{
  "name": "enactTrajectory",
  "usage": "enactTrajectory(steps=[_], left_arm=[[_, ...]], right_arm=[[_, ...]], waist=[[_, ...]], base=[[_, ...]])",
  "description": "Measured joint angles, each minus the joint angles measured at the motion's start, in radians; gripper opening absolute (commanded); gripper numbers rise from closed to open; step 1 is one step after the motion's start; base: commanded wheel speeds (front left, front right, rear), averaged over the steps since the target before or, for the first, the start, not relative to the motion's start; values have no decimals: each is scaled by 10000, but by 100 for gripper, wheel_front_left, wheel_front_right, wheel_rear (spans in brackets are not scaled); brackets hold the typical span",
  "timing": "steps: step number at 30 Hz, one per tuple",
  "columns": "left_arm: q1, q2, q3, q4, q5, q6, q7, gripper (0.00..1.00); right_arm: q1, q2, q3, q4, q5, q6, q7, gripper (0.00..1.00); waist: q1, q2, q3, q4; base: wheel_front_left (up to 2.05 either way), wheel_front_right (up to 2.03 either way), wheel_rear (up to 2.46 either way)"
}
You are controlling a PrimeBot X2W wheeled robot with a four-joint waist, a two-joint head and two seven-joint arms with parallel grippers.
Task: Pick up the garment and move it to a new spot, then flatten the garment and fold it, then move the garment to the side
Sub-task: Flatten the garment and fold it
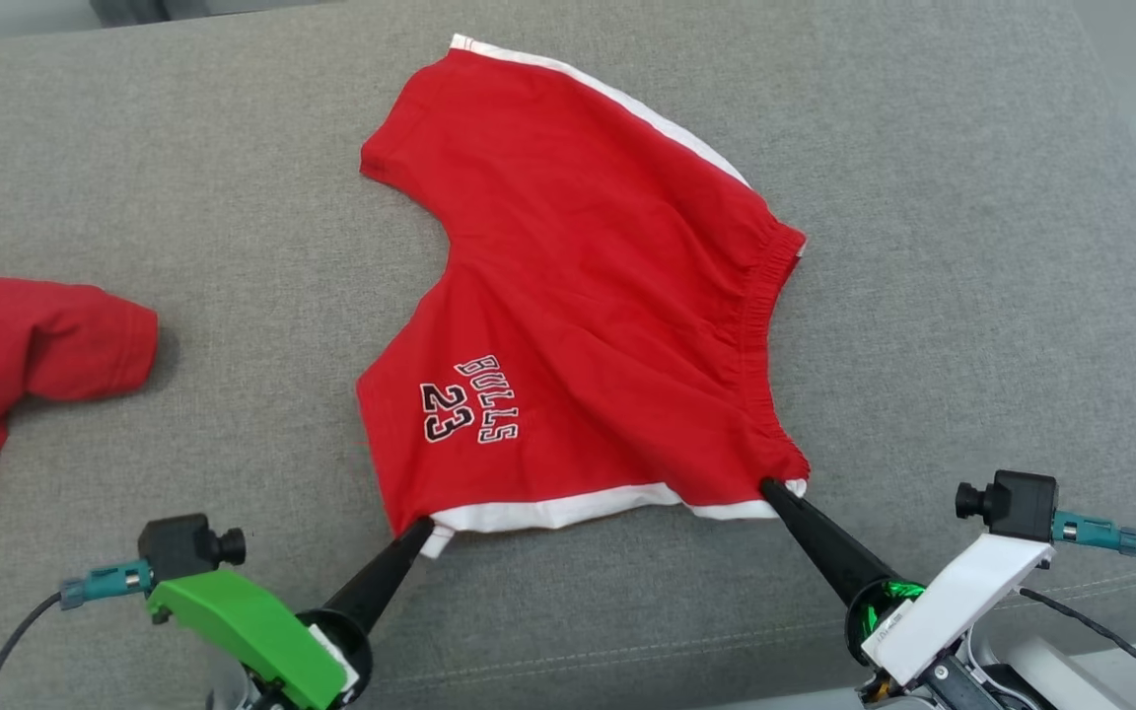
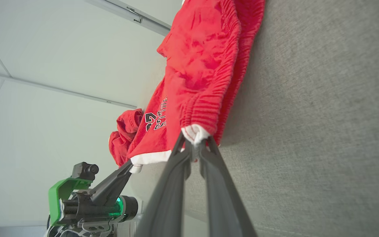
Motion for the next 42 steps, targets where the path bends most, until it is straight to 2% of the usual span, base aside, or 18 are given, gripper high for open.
enactTrajectory(steps=[3,8,14,20,26,36,42], left_arm=[[306,416,230,-291,40,23,48,0],[807,1009,1143,-986,-65,148,-10,0],[1310,1559,1837,-1603,-261,199,-88,0],[1664,1802,2121,-2468,-288,199,-113,0],[2417,1967,2266,-3298,-360,199,-188,0],[3137,2136,2583,-3841,-357,274,-378,0],[2945,2688,3018,-4238,-173,362,-347,0]], right_arm=[[70,-29,161,-199,71,127,140,0],[443,-247,802,-537,184,305,715,0],[817,-715,825,-606,280,305,932,0],[1157,-997,694,-782,650,332,995,0],[1762,-984,1043,-1264,1294,525,1298,0],[2073,-1049,1030,-1839,1398,646,1333,0],[1848,-1011,842,-2107,1394,656,1323,0]], waist=[[0,0,-121,85],[0,0,-272,226],[0,0,-234,198],[0,0,-162,82],[0,0,-123,39],[0,0,-7,44],[0,0,151,-61]], base=[[0,0,0],[0,0,0],[0,0,0],[0,0,0],[0,0,0],[0,0,0],[0,0,0]])
